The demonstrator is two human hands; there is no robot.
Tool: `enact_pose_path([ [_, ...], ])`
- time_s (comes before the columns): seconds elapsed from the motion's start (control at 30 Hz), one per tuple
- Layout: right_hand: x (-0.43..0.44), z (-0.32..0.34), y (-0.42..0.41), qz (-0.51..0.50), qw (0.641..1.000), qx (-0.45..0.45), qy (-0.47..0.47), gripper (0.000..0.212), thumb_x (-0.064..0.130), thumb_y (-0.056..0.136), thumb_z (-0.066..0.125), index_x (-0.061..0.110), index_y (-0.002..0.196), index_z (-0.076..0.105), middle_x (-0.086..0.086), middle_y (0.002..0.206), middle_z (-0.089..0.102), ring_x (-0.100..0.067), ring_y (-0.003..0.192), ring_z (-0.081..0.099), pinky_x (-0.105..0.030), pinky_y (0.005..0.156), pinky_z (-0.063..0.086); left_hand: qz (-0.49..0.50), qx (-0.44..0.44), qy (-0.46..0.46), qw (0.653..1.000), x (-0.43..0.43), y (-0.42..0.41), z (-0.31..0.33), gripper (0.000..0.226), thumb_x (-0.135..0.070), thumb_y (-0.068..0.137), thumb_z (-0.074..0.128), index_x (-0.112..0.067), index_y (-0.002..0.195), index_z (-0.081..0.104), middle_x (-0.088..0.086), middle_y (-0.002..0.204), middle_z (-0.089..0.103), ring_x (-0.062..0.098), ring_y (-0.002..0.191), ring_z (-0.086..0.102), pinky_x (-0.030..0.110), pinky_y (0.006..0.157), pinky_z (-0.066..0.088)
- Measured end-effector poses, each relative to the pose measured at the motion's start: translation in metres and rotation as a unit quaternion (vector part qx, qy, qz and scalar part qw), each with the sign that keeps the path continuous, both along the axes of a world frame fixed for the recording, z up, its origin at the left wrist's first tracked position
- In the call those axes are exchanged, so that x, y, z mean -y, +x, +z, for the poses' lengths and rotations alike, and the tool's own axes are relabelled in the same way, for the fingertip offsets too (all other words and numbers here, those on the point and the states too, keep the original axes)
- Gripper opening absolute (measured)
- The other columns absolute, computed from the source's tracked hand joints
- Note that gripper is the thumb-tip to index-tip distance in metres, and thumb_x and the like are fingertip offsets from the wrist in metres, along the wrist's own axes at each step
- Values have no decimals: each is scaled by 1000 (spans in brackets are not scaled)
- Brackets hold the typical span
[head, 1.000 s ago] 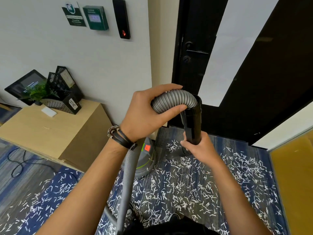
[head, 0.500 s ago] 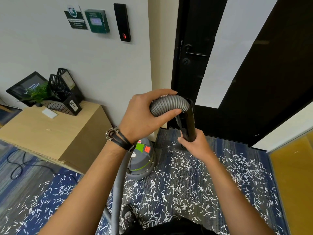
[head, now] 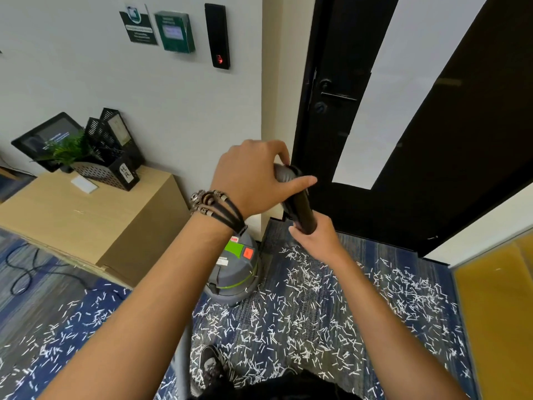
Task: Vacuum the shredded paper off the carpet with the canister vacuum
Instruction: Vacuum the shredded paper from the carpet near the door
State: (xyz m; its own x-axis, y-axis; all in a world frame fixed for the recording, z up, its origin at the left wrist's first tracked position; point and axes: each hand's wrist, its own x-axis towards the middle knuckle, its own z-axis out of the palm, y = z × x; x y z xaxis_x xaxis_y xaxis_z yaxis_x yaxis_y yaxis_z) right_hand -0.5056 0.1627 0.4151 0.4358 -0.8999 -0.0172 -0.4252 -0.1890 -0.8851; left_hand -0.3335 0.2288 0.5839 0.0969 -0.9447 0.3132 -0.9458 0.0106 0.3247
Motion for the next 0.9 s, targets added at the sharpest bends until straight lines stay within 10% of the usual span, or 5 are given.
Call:
enact_pose_path([
  [0.27,-55,-58,10,47,999,-21,11,18,10,81,77,18,96,71,6,78,67,-8,69,59,-33,66,50,-99,-57,180,977,-28,38,-44,68,-92,60,61,-33,89,80,-8,76,72,13,74,65,34,74,53],
  [0.6,-53,-54,21,33,999,-5,-29,36,9,82,76,40,84,58,12,69,59,0,64,56,-12,59,39,-124,-19,103,987,-50,48,-39,62,-87,62,69,-40,101,77,-15,81,62,4,73,57,26,66,47],
  [0.9,-65,-64,31,60,998,28,-4,15,12,85,75,22,91,67,-1,78,68,-16,71,62,-32,63,48,-145,-19,85,986,-56,50,-40,43,-74,66,73,-42,93,75,-15,76,57,3,69,55,33,60,48],
])
